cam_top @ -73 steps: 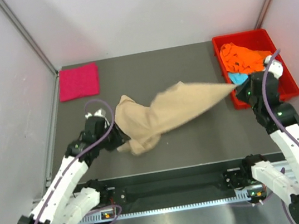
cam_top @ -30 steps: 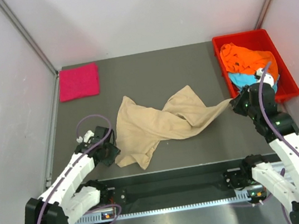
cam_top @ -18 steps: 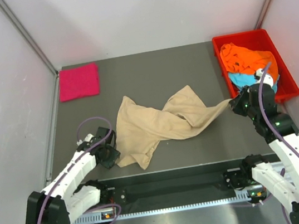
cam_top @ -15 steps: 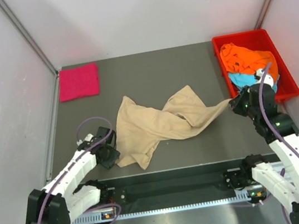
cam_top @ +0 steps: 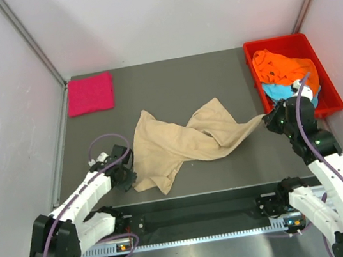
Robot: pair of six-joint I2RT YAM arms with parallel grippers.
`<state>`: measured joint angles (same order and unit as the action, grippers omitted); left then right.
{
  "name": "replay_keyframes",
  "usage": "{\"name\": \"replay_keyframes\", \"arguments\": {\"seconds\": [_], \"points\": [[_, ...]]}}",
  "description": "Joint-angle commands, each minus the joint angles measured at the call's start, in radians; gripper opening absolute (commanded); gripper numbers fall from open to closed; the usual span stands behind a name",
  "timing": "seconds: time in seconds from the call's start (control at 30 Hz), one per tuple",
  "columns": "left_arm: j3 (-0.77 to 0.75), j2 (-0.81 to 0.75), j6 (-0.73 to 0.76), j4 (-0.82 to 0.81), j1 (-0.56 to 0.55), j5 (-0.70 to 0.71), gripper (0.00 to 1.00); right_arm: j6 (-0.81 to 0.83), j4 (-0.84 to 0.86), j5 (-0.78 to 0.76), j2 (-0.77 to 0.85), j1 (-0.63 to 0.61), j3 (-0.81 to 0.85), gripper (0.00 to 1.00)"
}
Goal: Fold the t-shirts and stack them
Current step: Flatten the tshirt out
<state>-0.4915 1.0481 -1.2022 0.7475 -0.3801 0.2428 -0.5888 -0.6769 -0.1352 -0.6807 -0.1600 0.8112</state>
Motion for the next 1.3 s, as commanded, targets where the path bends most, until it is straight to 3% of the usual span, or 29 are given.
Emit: {"name": "replay_keyframes", "arguments": {"seconds": [0.0, 0.07, 0.17, 0.2, 0.3, 0.4, 0.6, 0.7, 0.83, 1.27], "points": [[0.034, 0.016, 0.016, -0.072, 0.001, -0.016, 0.30, -0.009, 0.039, 0.003, 0.003, 0.011, 0.006, 0.00], [0.036, 0.013, 0.023, -0.089, 0.001, -0.023, 0.26, -0.009, 0.042, 0.002, 0.001, 0.011, 0.006, 0.00], [0.019, 0.001, 0.044, -0.097, 0.003, -0.031, 0.01, -0.009, 0.046, 0.003, -0.008, 0.010, 0.003, 0.00], [-0.020, -0.011, 0.053, -0.086, 0.001, -0.025, 0.00, -0.009, 0.048, 0.005, -0.017, 0.010, 0.005, 0.00], [-0.131, -0.037, 0.108, -0.054, 0.001, 0.062, 0.00, 0.006, 0.080, -0.009, -0.061, 0.011, 0.034, 0.00], [-0.408, -0.042, 0.190, -0.077, 0.001, 0.170, 0.00, 0.020, 0.099, -0.046, -0.165, 0.010, 0.167, 0.00], [-0.863, 0.033, 0.317, -0.131, 0.001, 0.286, 0.00, 0.038, 0.076, -0.138, -0.304, 0.011, 0.563, 0.00], [-1.007, 0.044, 0.352, -0.157, 0.001, 0.297, 0.00, 0.041, 0.039, -0.167, -0.336, 0.011, 0.735, 0.00], [-1.127, 0.021, 0.377, -0.136, 0.001, 0.306, 0.00, 0.046, -0.042, -0.162, -0.330, 0.011, 0.896, 0.00], [-1.334, -0.203, 0.377, -0.146, 0.001, 0.196, 0.00, -0.086, -0.156, -0.126, 0.059, 0.011, 0.921, 0.00]]}}
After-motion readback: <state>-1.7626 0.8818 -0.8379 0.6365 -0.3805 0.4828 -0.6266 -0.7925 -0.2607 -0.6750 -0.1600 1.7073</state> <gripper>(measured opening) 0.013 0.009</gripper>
